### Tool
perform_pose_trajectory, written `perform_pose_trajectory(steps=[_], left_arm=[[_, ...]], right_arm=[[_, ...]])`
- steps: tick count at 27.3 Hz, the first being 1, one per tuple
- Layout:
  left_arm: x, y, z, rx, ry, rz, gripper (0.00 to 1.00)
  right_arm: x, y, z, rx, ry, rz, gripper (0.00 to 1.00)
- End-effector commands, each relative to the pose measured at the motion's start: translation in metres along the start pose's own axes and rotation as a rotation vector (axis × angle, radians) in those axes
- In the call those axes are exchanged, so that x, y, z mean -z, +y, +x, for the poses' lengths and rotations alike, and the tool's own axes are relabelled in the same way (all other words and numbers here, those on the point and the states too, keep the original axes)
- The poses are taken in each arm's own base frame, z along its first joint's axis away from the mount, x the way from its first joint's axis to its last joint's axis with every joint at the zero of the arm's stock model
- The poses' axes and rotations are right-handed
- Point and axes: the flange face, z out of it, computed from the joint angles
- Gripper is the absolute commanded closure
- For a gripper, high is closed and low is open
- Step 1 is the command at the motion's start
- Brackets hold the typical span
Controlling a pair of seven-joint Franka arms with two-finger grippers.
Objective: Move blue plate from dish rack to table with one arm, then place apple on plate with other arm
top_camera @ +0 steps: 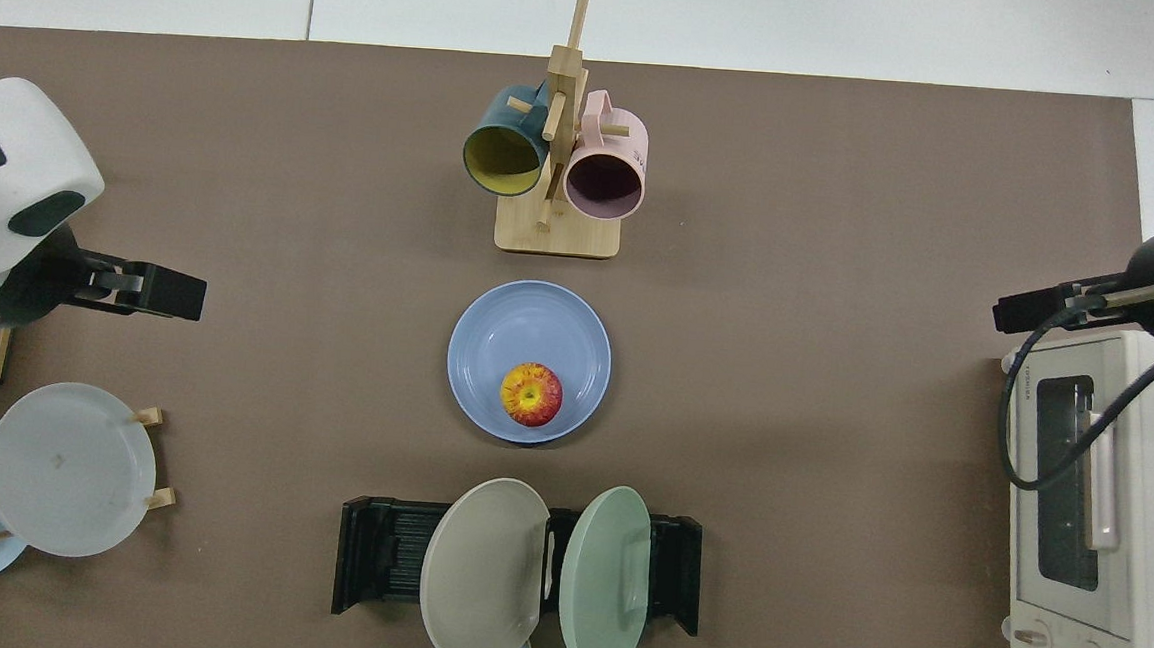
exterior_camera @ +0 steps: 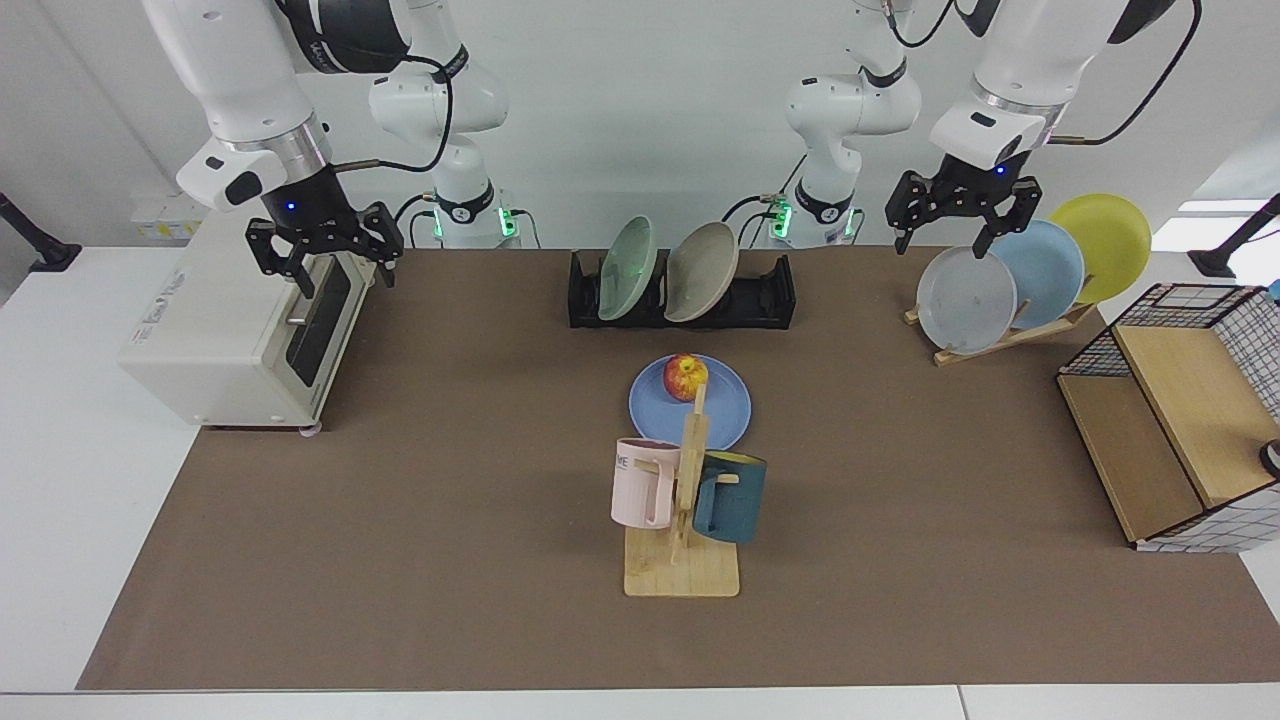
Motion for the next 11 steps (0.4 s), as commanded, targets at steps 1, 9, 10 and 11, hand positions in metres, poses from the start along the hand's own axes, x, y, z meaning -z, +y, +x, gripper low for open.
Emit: perform_pose_trajectory(steps=[1, 9, 10, 11], left_arm=[[0.0051, -0.0028, -0.0037, 0.003, -0.006, 0.006, 0.00], [0.0051, -0.0028, -0.0037, 0.003, -0.006, 0.006, 0.00], [0.0051, -0.0028, -0.0037, 0.003, -0.006, 0.006, 0.00], [0.0051, -0.0028, -0.0037, 0.003, -0.006, 0.006, 0.00]], right_arm=[[0.0023, 0.0024, 0.0131, -0.059, 0.007, -0.016, 0.00], [0.0001, 0.0036, 0.0127, -0.071, 0.002, -0.018, 0.00], [0.0001, 0.0036, 0.0127, -0.071, 0.002, -0.018, 0.00], [0.0008, 0.0028, 0.0129, -0.069, 0.003, -0.018, 0.00]])
